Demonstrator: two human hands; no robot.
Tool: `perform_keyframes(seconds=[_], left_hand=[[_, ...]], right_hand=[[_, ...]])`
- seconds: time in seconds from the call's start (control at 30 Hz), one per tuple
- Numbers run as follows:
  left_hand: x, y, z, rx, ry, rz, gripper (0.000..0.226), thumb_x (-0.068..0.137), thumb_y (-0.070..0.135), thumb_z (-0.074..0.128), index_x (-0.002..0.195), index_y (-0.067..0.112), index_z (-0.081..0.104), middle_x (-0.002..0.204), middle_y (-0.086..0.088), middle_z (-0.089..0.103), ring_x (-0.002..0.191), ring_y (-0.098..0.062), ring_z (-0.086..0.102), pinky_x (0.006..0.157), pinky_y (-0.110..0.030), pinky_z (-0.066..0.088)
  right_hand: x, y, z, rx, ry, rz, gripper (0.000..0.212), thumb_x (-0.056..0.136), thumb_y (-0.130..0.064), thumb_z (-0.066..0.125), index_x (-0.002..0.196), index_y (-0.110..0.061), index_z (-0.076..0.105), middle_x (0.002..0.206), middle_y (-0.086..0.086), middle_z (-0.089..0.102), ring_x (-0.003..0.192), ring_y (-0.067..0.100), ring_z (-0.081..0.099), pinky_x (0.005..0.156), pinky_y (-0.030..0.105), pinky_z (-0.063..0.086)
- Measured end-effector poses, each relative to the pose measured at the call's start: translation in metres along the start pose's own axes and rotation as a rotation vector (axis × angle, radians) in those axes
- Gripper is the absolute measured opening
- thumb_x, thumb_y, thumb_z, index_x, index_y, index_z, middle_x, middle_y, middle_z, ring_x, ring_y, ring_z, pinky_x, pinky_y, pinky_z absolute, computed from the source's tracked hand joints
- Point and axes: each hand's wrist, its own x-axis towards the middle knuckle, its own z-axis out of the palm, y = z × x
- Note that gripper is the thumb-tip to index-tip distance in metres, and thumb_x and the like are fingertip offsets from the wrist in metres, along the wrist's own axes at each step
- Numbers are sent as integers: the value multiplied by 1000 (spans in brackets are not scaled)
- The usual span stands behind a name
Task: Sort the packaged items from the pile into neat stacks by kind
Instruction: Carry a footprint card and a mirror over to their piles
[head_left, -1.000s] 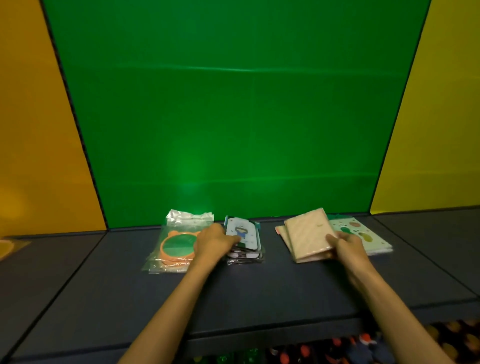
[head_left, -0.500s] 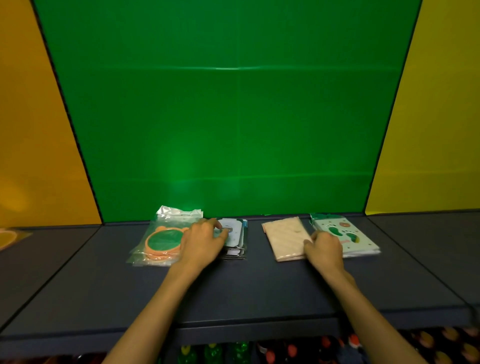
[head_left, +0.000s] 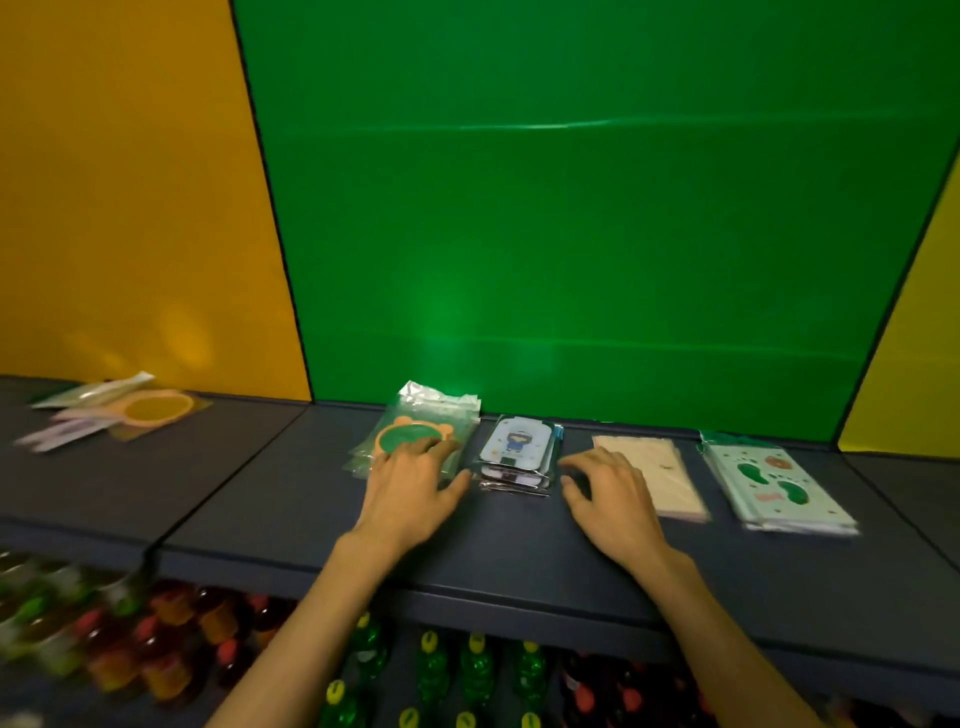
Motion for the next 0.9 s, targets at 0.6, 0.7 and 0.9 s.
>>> perform_keyframes(seconds=[0.6,0.7,0.9], left_hand=[[-127,-233,-84,143,-76,-319,63,92,65,37,148,35,39,153,1,41,136,-25,43,105,-46,41],[-144,-277,-102,150,-73,-333,62,93,64,39,148,35,38,154,0,40,137,-26,41,104,-47,40],[-174,-367,-131,167,-62,-339,63,93,64,38,148,34,39,154,0,40,138,-26,41,105,-48,40]], right_hand=[[10,-257,107,243,-207,-290,27,93,-33,57,119,-28,65,120,-7,60,115,17,55,98,37,44],[9,-307,126,220,-218,-298,28,95,-34,55,121,-29,63,123,-8,59,117,18,55,98,39,43],[8,-400,162,161,-223,-266,31,97,-36,51,126,-29,59,130,-8,56,121,17,53,100,39,38]])
